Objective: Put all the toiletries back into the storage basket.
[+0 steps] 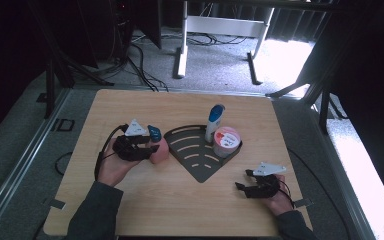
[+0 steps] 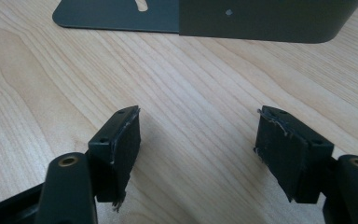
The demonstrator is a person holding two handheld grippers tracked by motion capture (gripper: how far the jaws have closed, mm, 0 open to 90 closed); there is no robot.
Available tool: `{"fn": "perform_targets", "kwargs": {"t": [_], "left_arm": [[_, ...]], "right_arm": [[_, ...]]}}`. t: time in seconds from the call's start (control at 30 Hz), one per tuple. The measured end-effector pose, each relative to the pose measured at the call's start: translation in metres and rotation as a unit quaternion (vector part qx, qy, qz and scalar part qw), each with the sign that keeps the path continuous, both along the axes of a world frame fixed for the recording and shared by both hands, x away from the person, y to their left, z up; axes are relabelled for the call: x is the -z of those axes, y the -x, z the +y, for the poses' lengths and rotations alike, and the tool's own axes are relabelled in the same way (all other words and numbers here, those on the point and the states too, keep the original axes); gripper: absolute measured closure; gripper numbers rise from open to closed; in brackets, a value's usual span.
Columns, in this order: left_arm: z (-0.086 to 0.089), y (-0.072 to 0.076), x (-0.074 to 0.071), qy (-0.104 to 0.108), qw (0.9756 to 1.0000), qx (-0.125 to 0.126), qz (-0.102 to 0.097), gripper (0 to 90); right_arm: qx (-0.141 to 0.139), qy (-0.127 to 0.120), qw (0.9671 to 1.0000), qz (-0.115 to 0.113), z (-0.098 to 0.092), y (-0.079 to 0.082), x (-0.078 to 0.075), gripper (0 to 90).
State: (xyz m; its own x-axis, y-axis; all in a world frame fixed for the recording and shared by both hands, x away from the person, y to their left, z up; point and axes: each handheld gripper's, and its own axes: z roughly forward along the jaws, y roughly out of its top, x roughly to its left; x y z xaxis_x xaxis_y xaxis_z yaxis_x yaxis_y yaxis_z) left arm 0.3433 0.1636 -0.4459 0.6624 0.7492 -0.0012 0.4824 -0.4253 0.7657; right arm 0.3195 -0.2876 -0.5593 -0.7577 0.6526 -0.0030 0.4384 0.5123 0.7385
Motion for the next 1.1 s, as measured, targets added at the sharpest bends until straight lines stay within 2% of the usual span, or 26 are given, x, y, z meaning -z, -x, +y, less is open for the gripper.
{"fn": "perform_targets", "kwargs": {"t": [0.1, 0.3, 0.57, 0.9, 1.1], "left_arm": [[0.004, -0.001, 0.0, -0.001, 0.9999, -0.013, -0.002, 51.0], [0.005, -0.005, 0.003, -0.005, 0.9998, -0.019, 0.002, 49.3], [0.003, -0.015, 0.009, 0.005, 0.9994, -0.029, 0.015, 42.2], [-0.002, -0.024, 0.014, 0.008, 0.9993, -0.023, 0.027, 36.2], [-0.007, -0.029, 0.013, 0.003, 0.9995, -0.019, 0.023, 36.2]], "right_arm": [[0.0, 0.0, 1.0, 0.001, 0.0, 0.0, 0.0, 30.1], [0.0, 0.0, 1.0, 0.0, 0.0, 0.0, 0.0, 30.0], [0.0, 0.0, 1.0, 0.001, 0.0, 0.0, 0.0, 30.0], [0.0, -0.001, 1.0, 0.002, 0.0, 0.0, 0.0, 29.9], [0.0, -0.001, 1.0, 0.002, 0.0, 0.0, 0.0, 29.9]]}}
